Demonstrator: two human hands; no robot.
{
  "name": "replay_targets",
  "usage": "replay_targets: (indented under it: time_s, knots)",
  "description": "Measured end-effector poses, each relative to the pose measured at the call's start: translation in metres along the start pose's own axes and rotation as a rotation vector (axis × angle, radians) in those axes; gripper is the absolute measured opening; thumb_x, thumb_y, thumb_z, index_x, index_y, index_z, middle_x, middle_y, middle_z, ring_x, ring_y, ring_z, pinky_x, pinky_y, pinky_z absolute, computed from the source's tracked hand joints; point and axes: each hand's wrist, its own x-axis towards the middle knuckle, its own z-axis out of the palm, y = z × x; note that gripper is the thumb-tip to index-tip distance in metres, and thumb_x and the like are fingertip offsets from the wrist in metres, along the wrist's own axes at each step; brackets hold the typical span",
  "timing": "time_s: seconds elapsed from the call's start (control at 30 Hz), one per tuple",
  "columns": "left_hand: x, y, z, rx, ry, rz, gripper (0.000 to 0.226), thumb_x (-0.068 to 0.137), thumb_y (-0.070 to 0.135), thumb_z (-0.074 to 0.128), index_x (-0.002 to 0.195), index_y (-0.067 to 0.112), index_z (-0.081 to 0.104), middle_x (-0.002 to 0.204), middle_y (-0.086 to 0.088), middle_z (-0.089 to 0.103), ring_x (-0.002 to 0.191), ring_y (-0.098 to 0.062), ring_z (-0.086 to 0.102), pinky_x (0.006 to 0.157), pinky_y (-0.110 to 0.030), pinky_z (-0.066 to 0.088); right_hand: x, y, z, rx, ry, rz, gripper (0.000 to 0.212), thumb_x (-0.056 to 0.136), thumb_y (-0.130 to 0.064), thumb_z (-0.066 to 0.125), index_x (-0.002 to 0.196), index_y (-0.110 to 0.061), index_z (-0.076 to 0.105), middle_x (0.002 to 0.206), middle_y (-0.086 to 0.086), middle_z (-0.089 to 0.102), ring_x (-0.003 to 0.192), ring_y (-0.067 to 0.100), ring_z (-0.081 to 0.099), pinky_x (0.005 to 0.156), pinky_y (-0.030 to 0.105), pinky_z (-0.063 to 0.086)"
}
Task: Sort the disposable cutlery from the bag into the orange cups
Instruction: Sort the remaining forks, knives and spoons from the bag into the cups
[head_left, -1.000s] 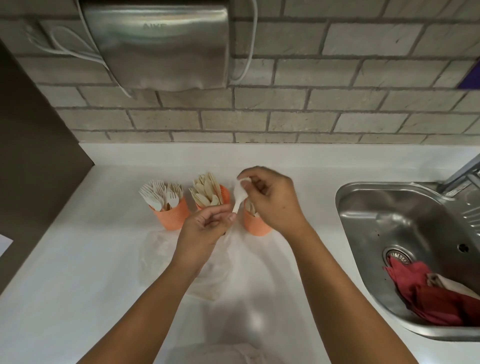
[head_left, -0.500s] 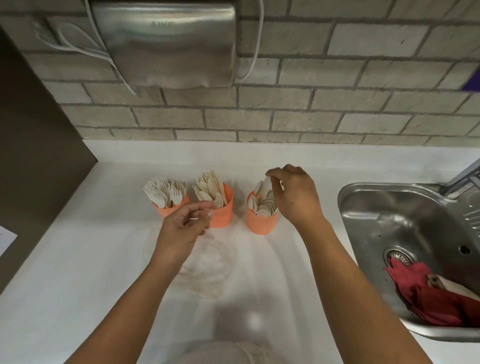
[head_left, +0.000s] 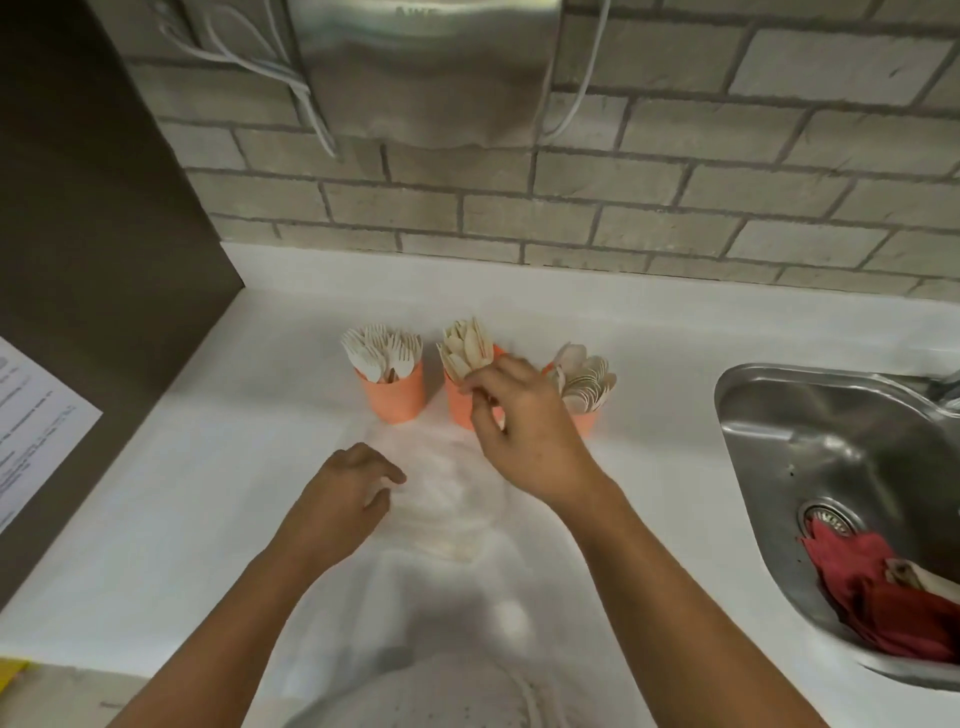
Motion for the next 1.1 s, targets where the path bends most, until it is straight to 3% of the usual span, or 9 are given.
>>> replay_targets:
  time_s: [0.1,0.2,0.33,0.4,0.6,0.67,0.77,0.93,1.1]
  knots:
    - [-0.011,-0.006,0.004,0.089,-0.11,0.031,0.031,0.081,0.042,0.07,0.11,0.033,0.074,0.108,0.016,0.061,0.095,-0.013,0.052,0.087,-0.029,0.051,-0.024,-0.013,0.041,-0.018,-0.502,0.122,0.03,0.094,-0.025,0.06,0.121,-0.015,0.064,0.109,0.003,0.063,0.1,0.02,0.056,0.087,0.04,0.051]
    - [-0.019,-0.017,0.01,0.237,-0.156,0.099,0.052,0.072,0.061,0.062,0.115,0.035,0.073,0.104,0.014,0.066,0.091,-0.018,0.053,0.077,-0.033,0.05,-0.047,-0.011,0.069,-0.37,-0.809,0.112,0.036,0.093,-0.034,0.059,0.125,-0.018,0.058,0.118,0.005,0.058,0.111,0.029,0.051,0.092,0.045,0.045]
    - [-0.028,-0.024,0.012,0.285,-0.065,0.175,0.02,0.075,0.038,0.078,0.094,0.035,0.077,0.089,0.014,0.065,0.081,-0.018,0.057,0.066,-0.029,0.04,-0.067,-0.011,0.08,-0.502,-0.745,0.012,0.023,0.092,-0.019,0.053,0.111,-0.017,0.067,0.103,0.003,0.058,0.102,0.03,0.052,0.087,0.043,0.041]
    - [-0.033,-0.026,0.011,0.244,-0.022,0.223,0.012,0.077,0.04,0.075,0.087,0.035,0.077,0.089,0.017,0.063,0.08,-0.015,0.054,0.066,-0.029,0.045,-0.071,-0.013,0.076,-0.459,-0.708,-0.026,0.024,0.091,-0.022,0.051,0.106,-0.017,0.069,0.098,0.001,0.059,0.098,0.027,0.052,0.085,0.041,0.042]
    - [-0.047,-0.027,0.003,0.143,-0.146,0.157,0.049,0.088,0.075,0.049,0.086,0.036,0.079,0.092,0.023,0.065,0.086,-0.006,0.049,0.079,-0.027,0.046,-0.087,-0.032,0.076,-0.289,-0.686,0.048,0.047,0.1,-0.039,0.037,0.074,-0.011,0.064,0.074,0.004,0.057,0.07,0.024,0.053,0.065,0.038,0.046]
    - [-0.05,-0.026,0.003,0.162,-0.165,0.134,0.058,0.094,0.072,0.038,0.08,0.033,0.079,0.085,0.019,0.066,0.081,-0.008,0.05,0.076,-0.029,0.047,-0.09,-0.032,0.081,-0.306,-0.689,0.118,0.046,0.106,-0.035,0.034,0.081,-0.009,0.063,0.08,0.007,0.058,0.071,0.026,0.056,0.064,0.038,0.046]
    - [-0.051,-0.028,0.006,0.292,-0.239,0.135,0.063,0.098,0.064,0.026,0.081,0.028,0.075,0.083,0.011,0.066,0.081,-0.012,0.052,0.075,-0.032,0.047,-0.09,-0.036,0.09,-0.367,-0.702,0.233,0.021,0.101,-0.026,0.049,0.112,-0.009,0.057,0.109,0.01,0.055,0.085,0.035,0.064,0.064,0.036,0.042]
    - [-0.049,-0.03,0.009,0.316,-0.246,0.122,0.022,0.098,0.044,0.056,0.1,0.034,0.075,0.095,0.012,0.066,0.09,-0.01,0.051,0.077,-0.026,0.044,-0.092,-0.041,0.111,-0.438,-0.735,0.4,0.044,0.087,-0.031,0.066,0.121,-0.012,0.047,0.126,0.009,0.04,0.079,0.03,0.055,0.06,0.035,0.04]
    - [-0.047,-0.036,0.011,0.266,-0.209,0.129,0.022,0.093,0.04,0.068,0.113,0.038,0.077,0.111,0.015,0.07,0.098,-0.013,0.057,0.078,-0.026,0.042,-0.085,-0.046,0.121,-0.529,-0.723,0.374,0.043,0.084,-0.028,0.066,0.12,-0.012,0.05,0.116,0.007,0.049,0.103,0.028,0.051,0.067,0.036,0.039]
